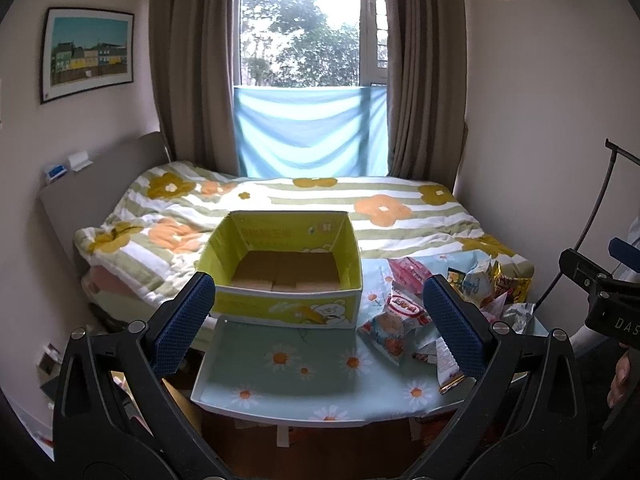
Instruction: Organize snacks
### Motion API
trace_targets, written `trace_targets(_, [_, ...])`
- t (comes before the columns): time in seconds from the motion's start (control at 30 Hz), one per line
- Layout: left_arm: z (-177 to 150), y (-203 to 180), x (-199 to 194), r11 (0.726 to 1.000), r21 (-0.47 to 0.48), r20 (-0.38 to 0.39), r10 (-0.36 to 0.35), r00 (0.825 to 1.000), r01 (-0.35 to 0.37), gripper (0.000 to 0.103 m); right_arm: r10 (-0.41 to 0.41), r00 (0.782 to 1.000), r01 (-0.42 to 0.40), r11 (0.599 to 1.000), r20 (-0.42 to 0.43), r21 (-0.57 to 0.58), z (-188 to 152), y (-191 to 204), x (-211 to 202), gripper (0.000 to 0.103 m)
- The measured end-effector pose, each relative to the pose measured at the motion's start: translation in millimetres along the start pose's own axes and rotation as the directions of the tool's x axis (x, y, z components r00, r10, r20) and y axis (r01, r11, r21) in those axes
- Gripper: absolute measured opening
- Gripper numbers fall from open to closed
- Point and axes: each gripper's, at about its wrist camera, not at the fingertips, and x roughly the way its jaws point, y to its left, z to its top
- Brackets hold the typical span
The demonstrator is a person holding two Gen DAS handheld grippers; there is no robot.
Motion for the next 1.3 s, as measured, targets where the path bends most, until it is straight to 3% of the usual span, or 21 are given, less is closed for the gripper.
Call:
trace_targets(0.5, [-0.4,-0.8,-0.4,1.000,-0.004,-0.005,0.001,1.000,-0.001,0.103,0.001,1.000,-0.001,1.000,-0.002,-0.002,-0.4,0.8,-0.6,0.103])
trace_targets(0.8, [-0.2,0.6,19.1,0.999,0.010,-0.083,-0.034,0.996,0.035,0.103,0.018,0.998,-0.017,1.000,-0.052,0.013,-6.7,1.8,7.4,0.103])
trace_targets(1.1, [-28.5,-11.7,78.7,0.986,0.036,-0.182,-0.156,0.971,0.165,0.103,0.000,0.993,0.000,1.000,-0.119,-0.004,-31.7,0.5,34.7,0.103])
trace_targets(1.3, [-50.6,-38.7,137.4,0.972,0.053,-0.294,-0.206,0.934,0.231,0.103,0.039,0.983,-0.042,0.999,-0.182,-0.011,-49.8,-11.6,70.9,0.103])
